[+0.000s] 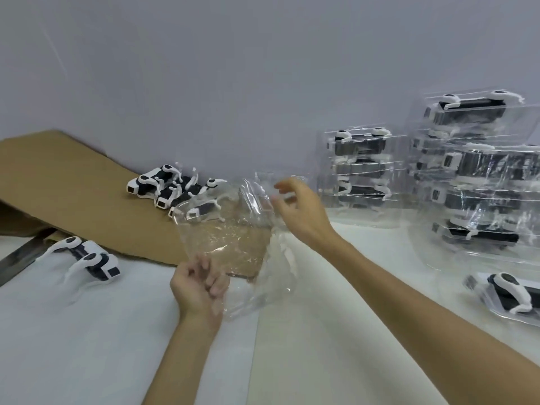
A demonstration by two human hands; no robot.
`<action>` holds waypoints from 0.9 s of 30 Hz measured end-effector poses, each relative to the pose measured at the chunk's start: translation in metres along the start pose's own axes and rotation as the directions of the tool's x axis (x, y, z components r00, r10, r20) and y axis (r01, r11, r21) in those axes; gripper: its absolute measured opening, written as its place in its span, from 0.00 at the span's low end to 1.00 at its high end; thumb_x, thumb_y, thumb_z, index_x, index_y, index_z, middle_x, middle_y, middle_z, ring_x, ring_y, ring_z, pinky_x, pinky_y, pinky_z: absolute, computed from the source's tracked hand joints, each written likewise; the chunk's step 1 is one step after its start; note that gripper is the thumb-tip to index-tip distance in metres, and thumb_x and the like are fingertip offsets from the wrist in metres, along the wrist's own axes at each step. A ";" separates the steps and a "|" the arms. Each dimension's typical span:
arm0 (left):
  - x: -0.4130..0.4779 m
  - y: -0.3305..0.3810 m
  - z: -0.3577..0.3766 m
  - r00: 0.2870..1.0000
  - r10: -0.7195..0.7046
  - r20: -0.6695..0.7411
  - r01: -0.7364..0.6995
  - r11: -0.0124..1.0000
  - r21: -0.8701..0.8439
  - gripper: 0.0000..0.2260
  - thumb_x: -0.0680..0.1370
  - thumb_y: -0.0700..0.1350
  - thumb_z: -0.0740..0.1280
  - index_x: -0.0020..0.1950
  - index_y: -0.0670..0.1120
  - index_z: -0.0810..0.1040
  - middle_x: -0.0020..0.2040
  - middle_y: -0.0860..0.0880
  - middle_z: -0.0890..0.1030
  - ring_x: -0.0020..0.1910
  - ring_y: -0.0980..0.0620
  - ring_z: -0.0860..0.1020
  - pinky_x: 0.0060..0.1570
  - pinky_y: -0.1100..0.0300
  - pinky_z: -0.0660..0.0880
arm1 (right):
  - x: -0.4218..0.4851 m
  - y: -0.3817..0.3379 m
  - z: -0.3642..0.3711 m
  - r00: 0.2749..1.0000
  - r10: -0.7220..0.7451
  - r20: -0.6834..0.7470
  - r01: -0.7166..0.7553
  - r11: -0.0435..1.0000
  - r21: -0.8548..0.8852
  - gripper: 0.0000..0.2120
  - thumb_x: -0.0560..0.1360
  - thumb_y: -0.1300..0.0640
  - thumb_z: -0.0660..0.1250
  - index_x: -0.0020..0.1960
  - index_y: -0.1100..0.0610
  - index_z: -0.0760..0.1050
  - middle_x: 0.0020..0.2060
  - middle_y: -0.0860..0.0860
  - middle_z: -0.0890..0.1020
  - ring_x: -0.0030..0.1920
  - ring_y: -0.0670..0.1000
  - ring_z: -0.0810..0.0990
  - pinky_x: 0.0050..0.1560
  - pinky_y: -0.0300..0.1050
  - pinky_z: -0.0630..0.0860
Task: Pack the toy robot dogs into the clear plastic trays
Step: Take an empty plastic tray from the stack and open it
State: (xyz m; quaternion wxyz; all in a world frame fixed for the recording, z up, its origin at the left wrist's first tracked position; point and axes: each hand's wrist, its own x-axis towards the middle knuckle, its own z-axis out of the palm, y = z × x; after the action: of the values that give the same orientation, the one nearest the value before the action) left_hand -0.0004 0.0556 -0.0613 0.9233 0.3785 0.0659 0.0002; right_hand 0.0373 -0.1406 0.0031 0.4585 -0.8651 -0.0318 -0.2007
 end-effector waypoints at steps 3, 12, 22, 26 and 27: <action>-0.002 0.001 0.005 1.000 -0.019 -0.007 0.019 0.998 0.056 0.11 0.78 0.42 0.53 0.35 0.46 0.64 0.25 0.49 0.61 0.19 0.54 0.56 0.20 0.61 0.52 | -0.041 -0.016 -0.011 0.945 0.142 0.296 -0.242 0.910 0.337 0.25 0.73 0.33 0.63 0.64 0.45 0.73 0.54 0.37 0.81 0.51 0.39 0.81 0.51 0.41 0.75; -0.028 -0.004 0.029 0.884 -0.305 0.354 0.130 0.889 0.440 0.03 0.65 0.42 0.71 0.36 0.48 0.81 0.31 0.48 0.74 0.26 0.54 0.72 0.25 0.62 0.70 | -0.123 0.007 -0.078 0.935 0.208 0.288 -0.308 0.878 0.367 0.42 0.63 0.37 0.76 0.73 0.37 0.64 0.64 0.39 0.76 0.55 0.44 0.83 0.54 0.45 0.79; -0.033 -0.020 0.030 0.724 -0.424 0.545 0.020 0.802 0.597 0.11 0.68 0.43 0.78 0.39 0.46 0.75 0.42 0.39 0.81 0.44 0.40 0.83 0.36 0.56 0.79 | -0.159 0.040 -0.117 0.899 0.438 0.025 -0.401 0.798 0.449 0.27 0.65 0.41 0.79 0.61 0.40 0.75 0.60 0.40 0.80 0.55 0.39 0.82 0.59 0.47 0.75; -0.039 -0.010 0.033 0.701 -0.565 0.434 -0.007 0.603 0.797 0.12 0.70 0.44 0.80 0.40 0.42 0.77 0.43 0.35 0.82 0.32 0.44 0.80 0.28 0.58 0.75 | -0.159 0.044 -0.112 0.882 0.464 -0.080 -0.403 0.831 0.384 0.16 0.73 0.54 0.76 0.58 0.43 0.77 0.57 0.40 0.82 0.49 0.41 0.83 0.49 0.38 0.74; -0.040 -0.004 0.033 0.651 -0.643 0.405 -0.011 0.525 0.851 0.12 0.72 0.47 0.79 0.42 0.41 0.79 0.43 0.34 0.83 0.28 0.45 0.78 0.26 0.60 0.73 | -0.159 0.045 -0.113 0.885 0.448 -0.128 -0.378 0.851 0.365 0.15 0.73 0.57 0.75 0.57 0.44 0.78 0.55 0.40 0.83 0.48 0.41 0.83 0.47 0.34 0.74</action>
State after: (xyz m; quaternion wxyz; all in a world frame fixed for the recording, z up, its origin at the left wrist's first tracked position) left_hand -0.0363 0.0273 -0.0359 0.5872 0.6975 -0.2115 -0.3522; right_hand -0.1341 -0.2375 -0.0353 0.6296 -0.7366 0.1710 -0.1782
